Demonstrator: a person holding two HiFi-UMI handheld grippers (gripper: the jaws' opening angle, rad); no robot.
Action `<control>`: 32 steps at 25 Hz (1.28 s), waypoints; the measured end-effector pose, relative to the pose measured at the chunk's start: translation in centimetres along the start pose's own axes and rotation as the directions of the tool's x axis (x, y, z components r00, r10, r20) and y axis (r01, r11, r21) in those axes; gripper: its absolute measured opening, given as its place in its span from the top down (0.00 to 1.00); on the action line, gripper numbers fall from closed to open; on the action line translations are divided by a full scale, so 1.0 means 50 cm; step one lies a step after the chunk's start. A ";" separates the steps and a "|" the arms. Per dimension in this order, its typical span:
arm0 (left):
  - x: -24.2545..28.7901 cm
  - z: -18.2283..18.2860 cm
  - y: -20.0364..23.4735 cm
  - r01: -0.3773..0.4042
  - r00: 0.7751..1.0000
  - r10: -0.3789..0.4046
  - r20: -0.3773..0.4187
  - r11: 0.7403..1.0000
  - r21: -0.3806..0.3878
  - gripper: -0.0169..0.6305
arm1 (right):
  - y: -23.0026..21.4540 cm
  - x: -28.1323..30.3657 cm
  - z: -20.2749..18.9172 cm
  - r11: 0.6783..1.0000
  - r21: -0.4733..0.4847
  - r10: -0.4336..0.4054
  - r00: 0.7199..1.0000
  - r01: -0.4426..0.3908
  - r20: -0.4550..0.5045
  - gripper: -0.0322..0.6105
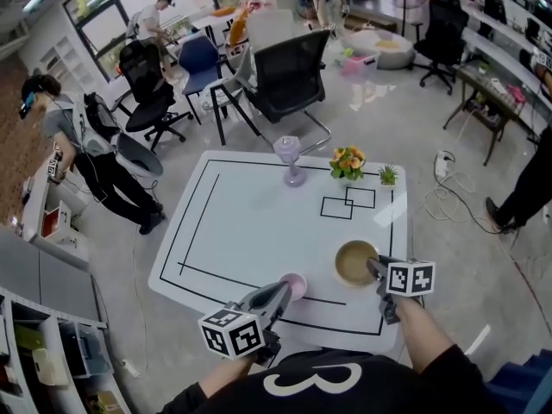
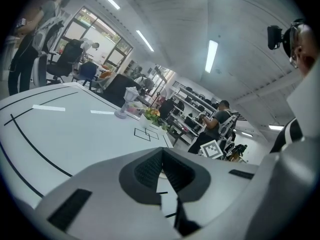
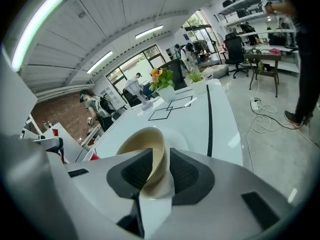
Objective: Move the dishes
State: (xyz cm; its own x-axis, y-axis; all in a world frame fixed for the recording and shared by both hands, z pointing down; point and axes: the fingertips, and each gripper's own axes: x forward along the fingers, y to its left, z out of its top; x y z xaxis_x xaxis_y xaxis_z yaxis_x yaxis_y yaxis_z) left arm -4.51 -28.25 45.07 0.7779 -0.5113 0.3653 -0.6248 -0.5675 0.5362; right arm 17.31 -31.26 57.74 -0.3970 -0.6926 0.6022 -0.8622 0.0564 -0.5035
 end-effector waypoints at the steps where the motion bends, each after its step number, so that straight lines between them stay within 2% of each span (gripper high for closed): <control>1: -0.001 -0.001 0.001 -0.002 1.000 0.002 -0.001 1.000 -0.003 0.97 | -0.002 0.000 0.000 1.000 0.010 -0.006 1.000 0.006 0.002 0.80; 6: -0.004 -0.011 0.015 -0.015 1.000 0.015 -0.004 1.000 -0.017 0.97 | -0.017 0.002 0.006 0.999 0.031 -0.039 0.999 0.039 0.021 0.89; 13: -0.011 -0.025 0.023 -0.020 1.000 0.020 -0.003 0.999 -0.027 0.97 | -0.021 -0.011 0.022 0.999 0.028 -0.048 0.997 0.047 0.055 0.91; 22: -0.029 -0.034 0.002 -0.009 1.000 0.009 0.007 1.000 -0.007 0.97 | 0.040 -0.068 0.026 1.000 -0.005 0.021 0.995 -0.021 0.099 0.91; 32: -0.056 -0.062 -0.019 0.013 1.000 -0.012 0.024 1.000 -0.017 0.97 | 0.105 -0.121 -0.047 0.996 -0.042 0.077 0.994 -0.074 0.076 0.91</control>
State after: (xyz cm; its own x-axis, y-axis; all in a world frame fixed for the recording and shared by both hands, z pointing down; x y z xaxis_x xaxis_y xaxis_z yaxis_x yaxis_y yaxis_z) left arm -5.89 -24.29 45.88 0.7838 -0.5197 0.3401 -0.6135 -0.5629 0.5539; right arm 14.46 -25.06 52.91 -0.4370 -0.7388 0.5130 -0.8429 0.1374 -0.5202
